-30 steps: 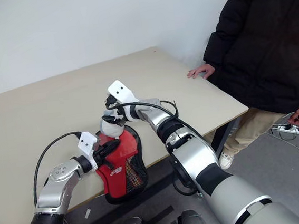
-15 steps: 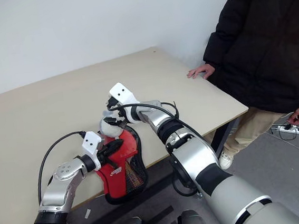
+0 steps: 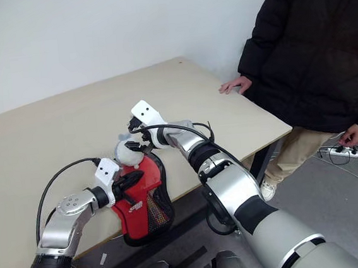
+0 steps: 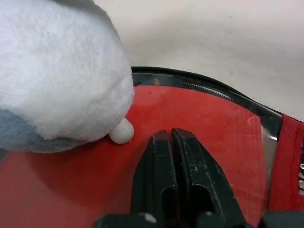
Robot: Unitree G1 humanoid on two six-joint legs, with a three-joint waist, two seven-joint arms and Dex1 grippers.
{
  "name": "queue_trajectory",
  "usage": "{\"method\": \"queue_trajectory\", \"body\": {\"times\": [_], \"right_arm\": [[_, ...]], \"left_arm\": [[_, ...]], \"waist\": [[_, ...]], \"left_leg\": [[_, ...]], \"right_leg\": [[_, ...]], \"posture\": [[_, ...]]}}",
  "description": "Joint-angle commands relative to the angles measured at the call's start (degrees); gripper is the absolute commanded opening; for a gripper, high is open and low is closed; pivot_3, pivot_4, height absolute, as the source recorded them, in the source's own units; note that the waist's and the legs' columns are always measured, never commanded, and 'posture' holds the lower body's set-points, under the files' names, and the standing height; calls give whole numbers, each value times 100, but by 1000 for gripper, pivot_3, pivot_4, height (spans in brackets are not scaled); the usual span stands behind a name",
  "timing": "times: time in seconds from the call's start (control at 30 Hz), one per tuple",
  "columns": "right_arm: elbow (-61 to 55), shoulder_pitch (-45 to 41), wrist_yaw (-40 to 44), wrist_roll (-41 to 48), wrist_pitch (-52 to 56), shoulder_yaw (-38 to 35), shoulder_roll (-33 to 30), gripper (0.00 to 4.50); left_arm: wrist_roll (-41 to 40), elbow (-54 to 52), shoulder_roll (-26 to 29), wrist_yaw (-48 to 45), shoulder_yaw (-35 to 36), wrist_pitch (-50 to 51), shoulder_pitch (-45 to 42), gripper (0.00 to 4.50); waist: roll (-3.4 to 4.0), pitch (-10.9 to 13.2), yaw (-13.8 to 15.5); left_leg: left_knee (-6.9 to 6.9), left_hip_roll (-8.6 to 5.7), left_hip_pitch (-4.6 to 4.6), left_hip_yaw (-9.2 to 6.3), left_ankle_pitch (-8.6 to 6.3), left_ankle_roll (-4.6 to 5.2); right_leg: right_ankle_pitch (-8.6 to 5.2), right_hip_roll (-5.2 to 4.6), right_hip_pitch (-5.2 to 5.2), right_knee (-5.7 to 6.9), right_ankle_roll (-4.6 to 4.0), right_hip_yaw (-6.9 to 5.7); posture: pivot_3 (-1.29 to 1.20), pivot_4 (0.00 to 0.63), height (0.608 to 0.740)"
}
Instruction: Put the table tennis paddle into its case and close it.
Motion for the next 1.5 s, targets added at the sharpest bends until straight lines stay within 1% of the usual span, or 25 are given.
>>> {"method": "queue_trajectory", "body": {"times": [0.03,0.33,1.2,1.3,1.33,1.37,1.5], "right_arm": [[-100,-68,134,-17,10,-4,374,4500],[-144,-46,632,5,80,75,411,4500],[129,86,567,-142,168,204,797,4500],[159,54,504,-162,87,206,776,3967],[167,41,473,-161,68,198,777,3630],[176,29,439,-156,60,187,781,3492],[196,17,375,-148,42,175,797,2261]], "left_arm": [[22,-199,107,21,-41,283,-60,81],[-26,-453,275,-58,-32,668,-76,81],[-58,-515,428,-180,-4,809,-57,81],[-59,-501,418,-170,-1,801,-54,0],[-59,-497,416,-167,3,795,-51,0],[-57,-489,413,-165,7,776,-44,0],[-44,-449,386,-147,3,718,-23,0]], "waist": [[0,0,-3],[0,0,-3],[0,0,-2],[0,0,-2],[0,0,-2],[0,0,-2],[0,0,-2]], "left_leg": [[0,0,0,0,0,0],[0,0,0,-1,0,0],[0,0,0,-1,0,0],[0,0,0,-1,0,0],[0,0,0,-1,0,0],[0,0,0,-1,0,0],[1,0,0,-1,0,0]], "right_leg": [[0,0,0,0,0,0],[0,0,0,0,0,0],[0,0,-1,0,0,0],[0,0,-1,0,0,0],[0,0,-1,0,0,-1],[0,0,-1,0,0,0],[0,0,-1,1,0,0]], "posture": [[0,0,740],[0,0,740],[0,0,740],[0,0,740],[0,0,740],[0,0,740],[0,0,740]]}}
